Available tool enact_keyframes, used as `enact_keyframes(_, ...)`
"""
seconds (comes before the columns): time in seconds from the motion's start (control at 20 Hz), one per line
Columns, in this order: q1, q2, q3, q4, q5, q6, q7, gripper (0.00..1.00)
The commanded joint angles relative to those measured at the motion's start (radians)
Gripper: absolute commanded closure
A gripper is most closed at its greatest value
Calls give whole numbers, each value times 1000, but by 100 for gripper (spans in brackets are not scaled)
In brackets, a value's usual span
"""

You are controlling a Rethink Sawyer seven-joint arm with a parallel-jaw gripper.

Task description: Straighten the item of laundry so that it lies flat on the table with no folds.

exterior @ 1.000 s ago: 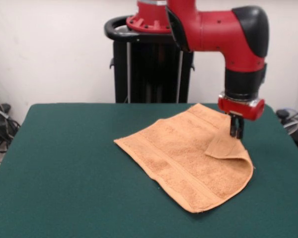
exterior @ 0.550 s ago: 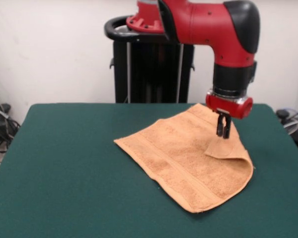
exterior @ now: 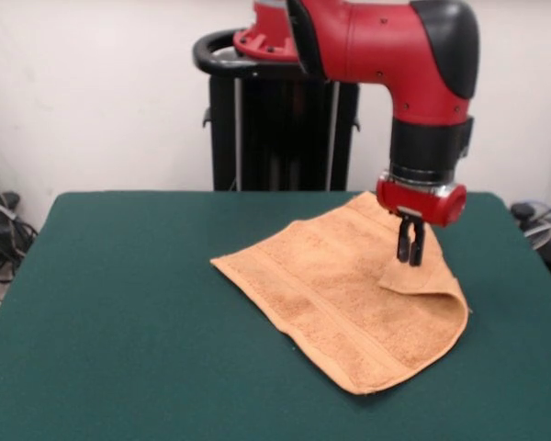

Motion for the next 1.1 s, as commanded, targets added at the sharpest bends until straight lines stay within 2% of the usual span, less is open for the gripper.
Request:
enact_keyframes(0.05, -23, 96, -19, -109, -32, 31, 46, 100)
enact_keyframes(0.45, -46, 114, -12, -110, -72, 14, 54, 100)
enact_keyframes(0.75, -28, 111, -44, -141, -82, 3, 58, 100)
enact_keyframes(1.1, -21, 130, -43, -154, -99, -68, 83, 100)
